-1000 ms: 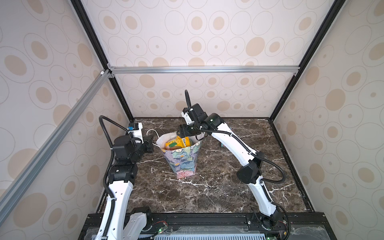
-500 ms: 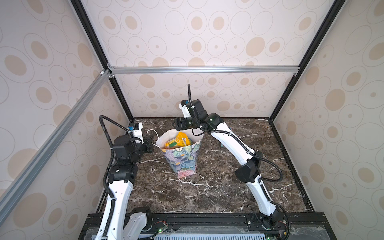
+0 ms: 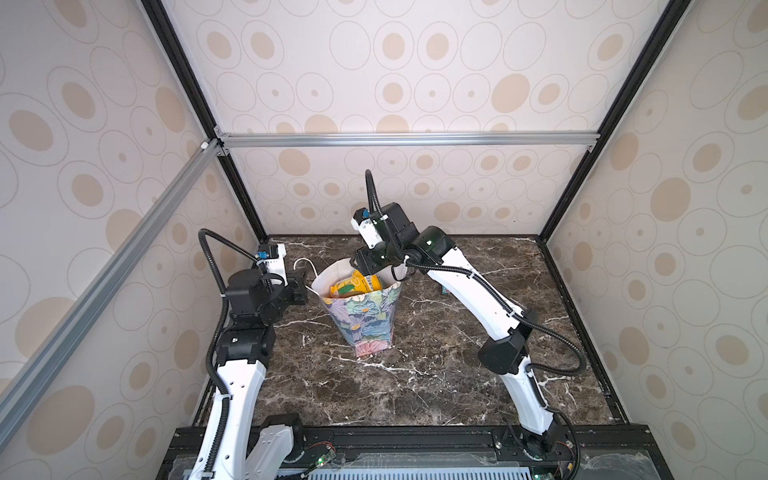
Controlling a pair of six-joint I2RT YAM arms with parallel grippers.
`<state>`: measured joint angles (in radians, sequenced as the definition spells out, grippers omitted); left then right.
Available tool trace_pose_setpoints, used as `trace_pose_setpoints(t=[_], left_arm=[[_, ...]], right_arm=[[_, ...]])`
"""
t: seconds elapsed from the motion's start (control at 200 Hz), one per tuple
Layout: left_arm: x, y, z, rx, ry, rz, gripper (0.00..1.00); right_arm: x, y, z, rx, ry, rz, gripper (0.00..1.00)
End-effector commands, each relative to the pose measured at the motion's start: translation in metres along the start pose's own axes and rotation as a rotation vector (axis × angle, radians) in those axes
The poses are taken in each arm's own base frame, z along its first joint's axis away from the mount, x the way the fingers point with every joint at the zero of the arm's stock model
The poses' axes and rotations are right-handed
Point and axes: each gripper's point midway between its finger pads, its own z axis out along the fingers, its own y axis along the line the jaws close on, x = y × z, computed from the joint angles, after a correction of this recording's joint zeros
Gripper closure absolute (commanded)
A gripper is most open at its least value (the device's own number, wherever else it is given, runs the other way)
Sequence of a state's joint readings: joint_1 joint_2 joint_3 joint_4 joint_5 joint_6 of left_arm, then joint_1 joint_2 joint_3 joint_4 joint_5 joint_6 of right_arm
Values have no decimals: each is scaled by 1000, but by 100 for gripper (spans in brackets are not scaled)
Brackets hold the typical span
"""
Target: Place the snacks into the paper bag
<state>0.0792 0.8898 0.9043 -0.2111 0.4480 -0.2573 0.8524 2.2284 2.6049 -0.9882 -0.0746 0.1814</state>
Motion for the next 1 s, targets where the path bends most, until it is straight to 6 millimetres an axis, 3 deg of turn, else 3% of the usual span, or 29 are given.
trace_pose_setpoints(t=[0.0,0.09,0.24,0.395,0.57,0.62,0.715,0.78,0.88,0.995], left_arm=[[-26,-10,-6,23,-63,32,100],[-27,-10,-6,20,-62,34,100],[-28,-9,-7,17,-64,38,100],[-30,-12,-5,35,-67,39,100],[-31,-13,-6,35,-72,45,100],[-31,-13,-6,33,-71,48,100],[-33,-13,-6,33,-75,51,100],[-33,-12,-6,30,-77,50,100],[-35,-11,-7,22,-84,54,100],[-36,-10,-7,13,-91,56,100]], right_arm=[[22,-6,5,24,90,-26,46],[32,-10,14,42,129,-27,49],[41,-17,22,68,166,-40,78],[47,-10,30,25,186,-38,81],[56,-18,34,56,227,-59,82],[54,-18,31,58,223,-69,78],[33,-14,11,57,150,-84,74],[11,-8,-10,60,60,-105,63],[-27,6,-55,93,-112,-190,56],[-51,7,-104,124,-248,-217,55]])
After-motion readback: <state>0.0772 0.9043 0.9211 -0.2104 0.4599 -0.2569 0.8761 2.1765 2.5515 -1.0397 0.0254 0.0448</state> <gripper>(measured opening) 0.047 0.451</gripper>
